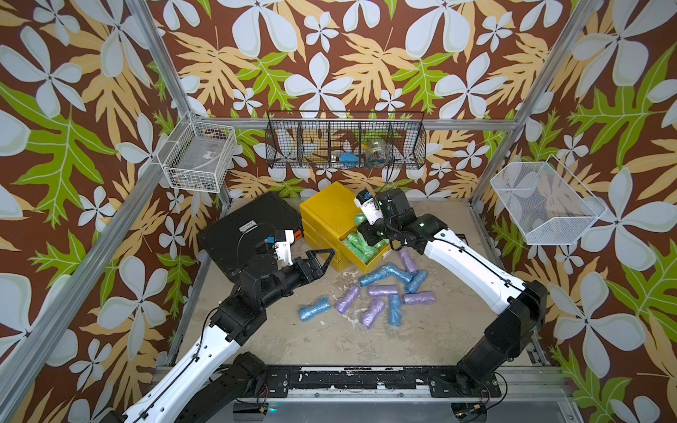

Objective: Sort the rolls of trash bags by color and place them into the drawer
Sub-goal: Place the roll of trash bags in the drawer.

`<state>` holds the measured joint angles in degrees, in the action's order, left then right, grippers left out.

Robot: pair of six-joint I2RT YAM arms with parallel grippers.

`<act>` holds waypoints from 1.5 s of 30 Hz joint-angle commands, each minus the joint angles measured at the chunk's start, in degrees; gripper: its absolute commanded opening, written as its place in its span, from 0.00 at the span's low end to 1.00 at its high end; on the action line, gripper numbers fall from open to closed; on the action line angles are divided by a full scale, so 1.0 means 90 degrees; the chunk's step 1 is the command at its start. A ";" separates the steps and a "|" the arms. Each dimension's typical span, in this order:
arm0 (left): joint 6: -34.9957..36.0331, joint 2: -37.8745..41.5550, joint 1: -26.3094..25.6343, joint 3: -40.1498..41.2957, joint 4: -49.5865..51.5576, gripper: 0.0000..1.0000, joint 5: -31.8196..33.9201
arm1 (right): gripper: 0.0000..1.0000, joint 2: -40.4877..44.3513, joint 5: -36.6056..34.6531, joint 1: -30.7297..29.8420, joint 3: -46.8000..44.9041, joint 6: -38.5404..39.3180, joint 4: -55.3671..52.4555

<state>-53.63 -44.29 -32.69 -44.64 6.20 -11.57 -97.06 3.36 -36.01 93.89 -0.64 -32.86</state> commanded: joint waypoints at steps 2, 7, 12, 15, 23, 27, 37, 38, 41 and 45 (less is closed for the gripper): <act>0.0239 0.0029 0.0009 0.0057 0.0083 1.00 0.0065 | 0.26 -0.0251 -0.0349 -0.0035 0.0156 0.0471 -0.0285; 0.0350 -0.0007 0.0016 0.0068 0.0083 0.99 0.0065 | 0.29 -0.0415 -0.0543 -0.0247 0.0164 0.0688 -0.0552; 0.0373 -0.0081 0.0044 0.0083 0.0046 0.98 0.0013 | 0.30 -0.0360 -0.0596 -0.0402 0.0144 0.0731 -0.0689; 0.0353 -0.0151 0.0056 0.0068 -0.0010 0.98 -0.0081 | 0.31 -0.0344 -0.0626 -0.0398 0.0298 0.0677 -0.0838; 0.0294 -0.0201 0.0077 0.0068 -0.0089 0.98 -0.0140 | 0.35 -0.0730 -0.0842 -0.0402 0.0952 0.0783 -0.1614; 0.0268 -0.0215 0.0091 0.0106 -0.0103 0.98 -0.0167 | 0.35 -0.0745 -0.1023 -0.0403 0.1053 0.0736 -0.1677; 0.0171 -0.0265 0.0087 0.0156 -0.0233 0.98 -0.0252 | 0.36 -0.0700 -0.1955 -0.0403 0.1082 0.0860 -0.1642; 0.0167 -0.0276 0.0087 0.0156 -0.0239 0.97 -0.0271 | 0.37 -0.0697 -0.1941 -0.0400 0.1072 0.0887 -0.1642; 0.0158 -0.0313 0.0092 0.0126 -0.0259 0.97 -0.0315 | 0.38 -0.0800 -0.1934 -0.0400 0.1062 0.0969 -0.1639; 0.0165 -0.0313 0.0098 0.0107 -0.0249 0.97 -0.0345 | 0.39 -0.0923 -0.1734 -0.0403 0.1053 0.0990 -0.1609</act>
<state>-52.45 -47.07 -31.94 -43.16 5.30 -14.00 -104.90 -12.93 -39.62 103.31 7.77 -47.35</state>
